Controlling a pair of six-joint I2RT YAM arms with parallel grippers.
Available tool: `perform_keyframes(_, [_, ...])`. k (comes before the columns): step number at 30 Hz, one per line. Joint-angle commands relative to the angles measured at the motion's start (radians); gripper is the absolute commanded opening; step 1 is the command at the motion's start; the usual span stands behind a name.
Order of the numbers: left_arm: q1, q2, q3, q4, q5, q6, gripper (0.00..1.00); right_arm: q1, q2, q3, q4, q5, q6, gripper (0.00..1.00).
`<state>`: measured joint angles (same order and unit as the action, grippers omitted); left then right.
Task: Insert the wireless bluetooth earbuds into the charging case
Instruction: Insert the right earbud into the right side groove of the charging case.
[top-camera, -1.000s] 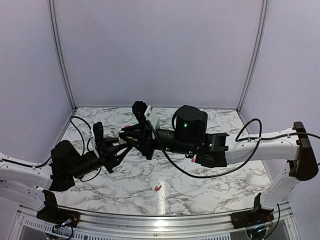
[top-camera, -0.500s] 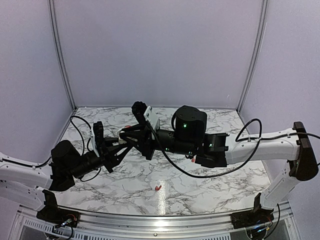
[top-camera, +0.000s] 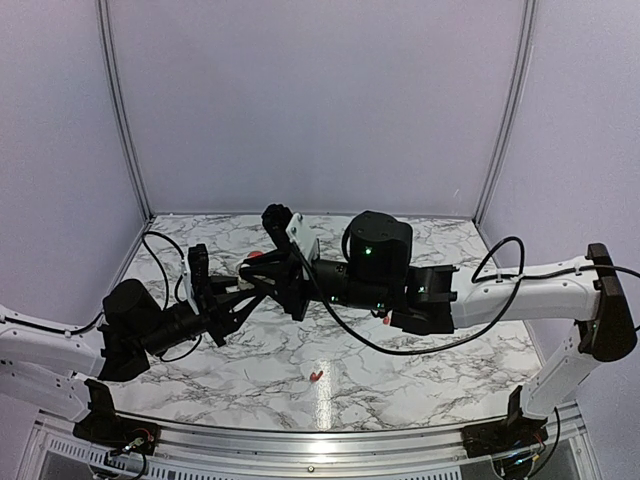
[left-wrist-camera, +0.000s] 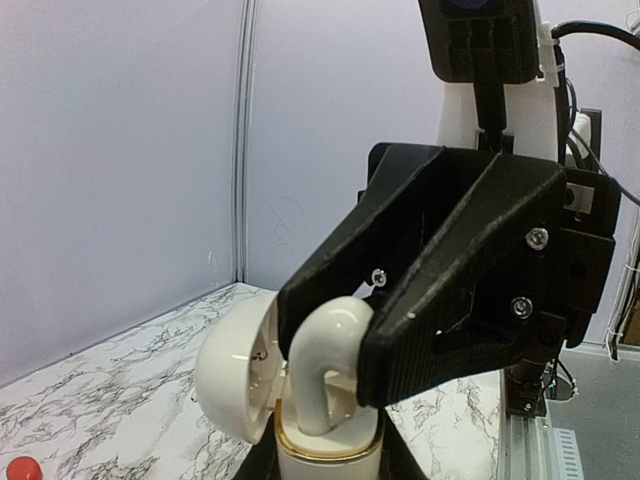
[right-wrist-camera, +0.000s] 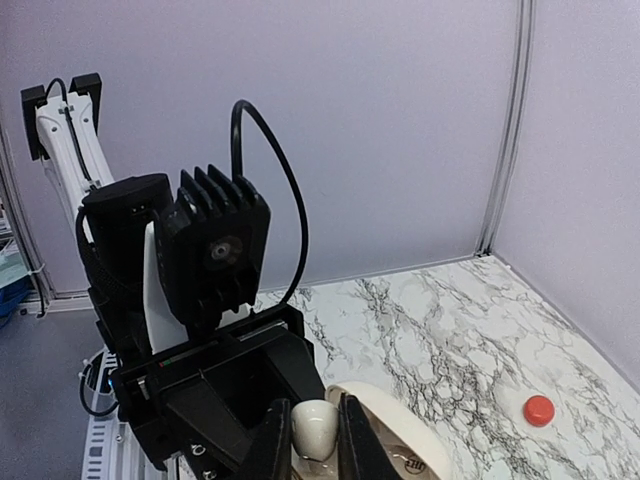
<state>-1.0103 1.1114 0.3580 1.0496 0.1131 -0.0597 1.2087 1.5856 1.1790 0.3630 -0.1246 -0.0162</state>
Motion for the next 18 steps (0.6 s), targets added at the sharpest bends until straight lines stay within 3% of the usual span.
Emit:
perform_keyframes(1, [0.006, -0.034, 0.031, 0.008, 0.045, 0.048, 0.00, 0.008, 0.008, 0.023, -0.133, -0.071, 0.040, 0.08])
perform_keyframes(18, [0.007, -0.056, 0.045, -0.040, 0.052, 0.073, 0.00, -0.017, 0.002, 0.009, -0.189, -0.131, 0.062, 0.09])
